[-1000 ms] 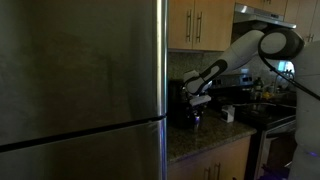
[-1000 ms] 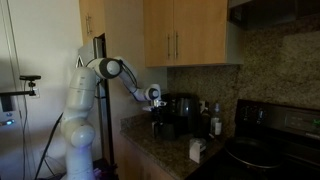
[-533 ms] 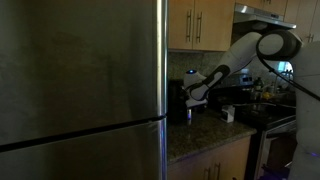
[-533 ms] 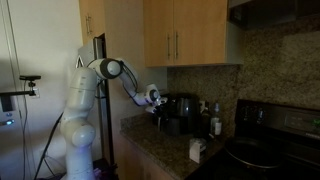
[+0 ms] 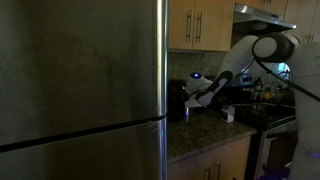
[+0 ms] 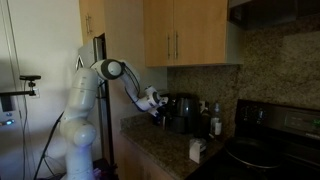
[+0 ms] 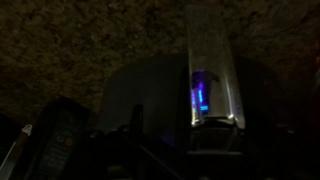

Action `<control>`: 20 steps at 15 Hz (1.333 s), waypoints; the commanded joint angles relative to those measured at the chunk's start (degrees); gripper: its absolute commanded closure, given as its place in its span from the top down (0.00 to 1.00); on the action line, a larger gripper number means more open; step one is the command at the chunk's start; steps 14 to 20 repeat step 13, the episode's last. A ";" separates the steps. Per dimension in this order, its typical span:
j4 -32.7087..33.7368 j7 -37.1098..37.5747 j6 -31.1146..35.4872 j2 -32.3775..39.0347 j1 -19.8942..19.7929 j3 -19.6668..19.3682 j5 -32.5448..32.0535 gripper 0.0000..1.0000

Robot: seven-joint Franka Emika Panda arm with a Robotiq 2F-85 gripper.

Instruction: Open the air fryer and close it

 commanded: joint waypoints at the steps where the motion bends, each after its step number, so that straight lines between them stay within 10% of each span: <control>1: 2.90 15.84 2.74 1.03 5.46 -8.35 -9.66 1.00; 7: 3.15 40.31 4.80 1.95 11.87 -14.85 -24.10 1.00; 11: -12.98 27.74 -3.32 -14.22 10.74 -10.66 -12.24 1.00; 12: -5.30 32.60 -0.10 -5.67 11.21 -12.12 -15.45 1.00; 20: -7.91 30.49 -1.36 -8.86 11.21 -11.70 -13.83 1.00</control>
